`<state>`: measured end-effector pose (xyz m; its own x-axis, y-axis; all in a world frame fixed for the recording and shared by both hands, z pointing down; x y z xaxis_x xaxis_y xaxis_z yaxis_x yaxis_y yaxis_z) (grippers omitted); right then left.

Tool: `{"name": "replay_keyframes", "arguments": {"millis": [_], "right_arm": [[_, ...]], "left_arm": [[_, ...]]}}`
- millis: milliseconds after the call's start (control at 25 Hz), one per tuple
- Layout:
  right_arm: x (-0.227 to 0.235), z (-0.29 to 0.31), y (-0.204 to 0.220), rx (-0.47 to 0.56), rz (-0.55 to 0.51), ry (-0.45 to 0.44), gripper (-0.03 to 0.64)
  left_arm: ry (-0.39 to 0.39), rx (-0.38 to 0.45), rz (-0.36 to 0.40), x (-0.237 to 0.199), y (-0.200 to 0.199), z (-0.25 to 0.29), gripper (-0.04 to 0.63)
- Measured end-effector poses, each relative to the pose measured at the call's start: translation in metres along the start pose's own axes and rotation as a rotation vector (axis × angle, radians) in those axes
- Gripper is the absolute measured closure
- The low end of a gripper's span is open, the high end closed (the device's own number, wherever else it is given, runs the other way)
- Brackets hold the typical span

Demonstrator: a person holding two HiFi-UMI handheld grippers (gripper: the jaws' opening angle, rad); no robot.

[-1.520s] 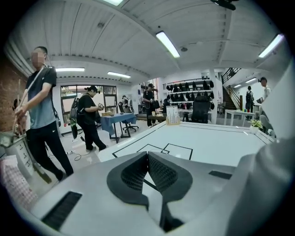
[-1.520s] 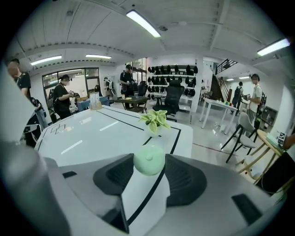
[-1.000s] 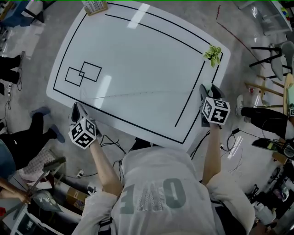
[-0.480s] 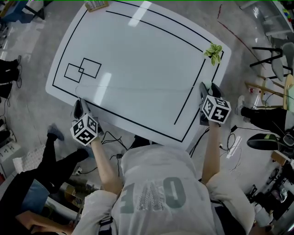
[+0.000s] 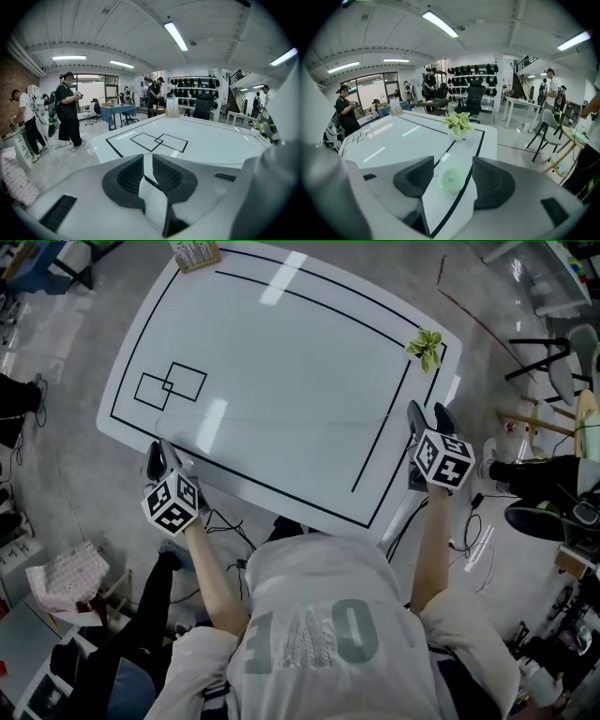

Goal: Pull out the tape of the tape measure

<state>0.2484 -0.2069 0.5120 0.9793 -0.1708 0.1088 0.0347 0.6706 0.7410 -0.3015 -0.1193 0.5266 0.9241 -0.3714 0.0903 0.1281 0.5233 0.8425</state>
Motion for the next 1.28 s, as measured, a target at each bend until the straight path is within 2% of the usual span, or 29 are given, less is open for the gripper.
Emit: {"name": "replay_keyframes", "arguments": {"millis": [240,440,600,760,840,960,1120,1280], "right_arm": [[-0.023,-0.029,-0.046,0.176,-0.073,-0.022,0.364],[-0.063,-0.067,-0.092,0.361,-0.187,-0.036,0.364],[-0.105,-0.102,-0.113,0.498,-0.219,-0.096,0.364],[-0.139,-0.127,-0.118,0.591,-0.233,-0.169,0.383],[-0.152,-0.137,-0.116,0.627,-0.223,-0.211,0.423],[-0.172,-0.148,-0.109,0.668,-0.213,-0.294,0.446],[-0.197,-0.158,-0.095,0.717,-0.232,-0.365,0.510],[-0.216,-0.165,-0.085,0.737,-0.251,-0.384,0.567]], "left_arm": [[0.043,0.165,0.006,0.017,-0.051,-0.024,0.541],[0.117,0.379,0.034,0.041,-0.114,-0.067,0.541],[0.188,0.527,0.026,0.060,-0.154,-0.111,0.541],[0.226,0.652,0.019,0.079,-0.173,-0.154,0.541],[0.269,0.684,0.027,0.089,-0.175,-0.170,0.541],[0.326,0.718,0.044,0.102,-0.169,-0.186,0.541],[0.325,0.759,0.081,0.108,-0.155,-0.201,0.541],[0.333,0.781,0.069,0.106,-0.150,-0.209,0.543]]}}
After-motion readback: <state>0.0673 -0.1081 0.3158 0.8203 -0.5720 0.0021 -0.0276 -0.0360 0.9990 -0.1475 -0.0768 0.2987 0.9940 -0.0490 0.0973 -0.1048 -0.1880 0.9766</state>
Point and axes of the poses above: the fingertips, and each gripper's own axes: z forward along the fingers, x to its right, y out of its underside, the point moved 10 cm from there along -z, backward along the fingers, and after that the axes turned 7 degrees about -y, right-handed, at the moved point
